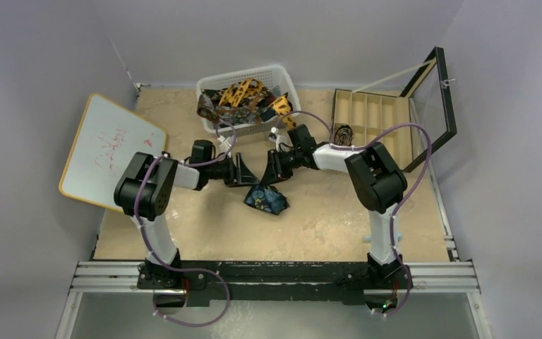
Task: Roll the ties
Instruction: Roll the tie at the center of the board.
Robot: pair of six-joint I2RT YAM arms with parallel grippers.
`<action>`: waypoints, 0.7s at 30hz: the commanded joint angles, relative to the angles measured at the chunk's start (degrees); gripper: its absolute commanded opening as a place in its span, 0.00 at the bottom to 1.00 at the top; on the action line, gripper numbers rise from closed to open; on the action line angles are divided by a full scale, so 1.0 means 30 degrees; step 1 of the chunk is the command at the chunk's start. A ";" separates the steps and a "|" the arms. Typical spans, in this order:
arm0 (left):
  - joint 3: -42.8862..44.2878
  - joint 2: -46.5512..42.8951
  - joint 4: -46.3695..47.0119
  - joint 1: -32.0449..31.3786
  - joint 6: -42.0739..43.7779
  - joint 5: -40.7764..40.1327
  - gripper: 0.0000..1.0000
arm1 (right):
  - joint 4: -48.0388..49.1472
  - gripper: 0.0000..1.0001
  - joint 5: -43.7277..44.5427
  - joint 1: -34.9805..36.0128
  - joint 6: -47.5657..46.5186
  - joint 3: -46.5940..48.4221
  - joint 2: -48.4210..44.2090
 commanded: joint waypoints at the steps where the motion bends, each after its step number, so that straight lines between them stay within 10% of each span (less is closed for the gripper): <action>1: -0.0909 -0.0733 0.1143 0.0082 -0.0241 0.0468 0.58 | 0.0208 0.35 -0.1571 -0.0036 0.0760 -0.0626 -0.1267; 8: -0.0808 -0.4500 -0.3140 0.0082 0.0848 -0.2199 0.71 | 0.0929 0.54 0.0419 -0.0516 0.0928 -0.1456 -0.2769; 13: -0.1338 -0.7110 -0.5577 0.0112 0.0958 -0.3805 0.75 | 0.1840 0.97 0.1971 -0.0653 -0.1428 -0.1554 -0.4691; 21: -0.2485 -0.9377 -0.8311 0.0516 -0.1140 -0.6713 0.76 | 0.4702 0.99 0.4997 0.1672 -0.5311 -0.5329 -0.8880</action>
